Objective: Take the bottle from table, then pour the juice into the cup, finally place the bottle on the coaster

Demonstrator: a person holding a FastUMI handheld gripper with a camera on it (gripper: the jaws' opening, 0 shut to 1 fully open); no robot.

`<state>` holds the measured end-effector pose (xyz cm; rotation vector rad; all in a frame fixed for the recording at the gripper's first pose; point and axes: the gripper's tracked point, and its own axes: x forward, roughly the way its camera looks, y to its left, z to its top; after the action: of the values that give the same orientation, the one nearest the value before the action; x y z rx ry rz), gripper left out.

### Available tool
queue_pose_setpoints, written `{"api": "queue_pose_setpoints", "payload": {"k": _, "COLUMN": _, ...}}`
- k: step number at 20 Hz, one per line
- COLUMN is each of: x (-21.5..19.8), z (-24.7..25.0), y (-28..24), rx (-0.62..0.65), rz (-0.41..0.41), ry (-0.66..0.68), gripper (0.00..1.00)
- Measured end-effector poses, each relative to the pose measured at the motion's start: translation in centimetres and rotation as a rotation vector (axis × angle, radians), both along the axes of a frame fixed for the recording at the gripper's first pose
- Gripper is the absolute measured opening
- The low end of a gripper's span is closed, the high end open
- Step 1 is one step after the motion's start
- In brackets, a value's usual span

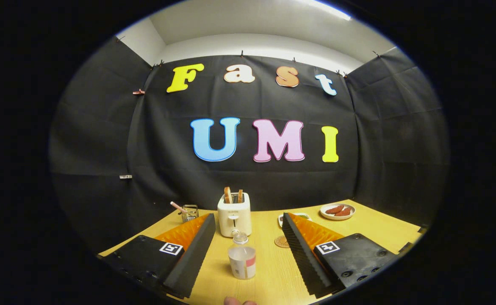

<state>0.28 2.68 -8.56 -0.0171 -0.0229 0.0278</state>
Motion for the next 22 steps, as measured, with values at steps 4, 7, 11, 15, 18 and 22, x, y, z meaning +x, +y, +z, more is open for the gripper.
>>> {"api": "queue_pose_setpoints", "payload": {"k": 4, "x": 2.2, "z": -4.6, "y": 1.1, "rx": -0.011, "rz": 0.001, "ry": 0.030, "gripper": 0.98}}
{"api": "queue_pose_setpoints", "payload": {"k": 7, "x": 3.7, "z": -7.5, "y": 0.9, "rx": -0.011, "rz": -0.015, "ry": 0.040, "gripper": 0.98}}
{"api": "queue_pose_setpoints", "payload": {"k": 11, "x": 4.9, "z": -11.4, "y": 0.1, "rx": -0.017, "rz": -0.045, "ry": 0.072, "gripper": 0.98}}
{"api": "queue_pose_setpoints", "payload": {"k": 15, "x": 6.3, "z": -13.4, "y": 0.2, "rx": -0.021, "rz": -0.046, "ry": 0.074, "gripper": 0.98}}
{"api": "queue_pose_setpoints", "payload": {"k": 18, "x": 7.7, "z": -14.6, "y": 0.8, "rx": -0.014, "rz": -0.027, "ry": 0.077, "gripper": 0.98}}
{"api": "queue_pose_setpoints", "payload": {"k": 22, "x": 8.6, "z": -15.9, "y": 0.7, "rx": -0.028, "rz": -0.027, "ry": 0.089, "gripper": 0.97}}
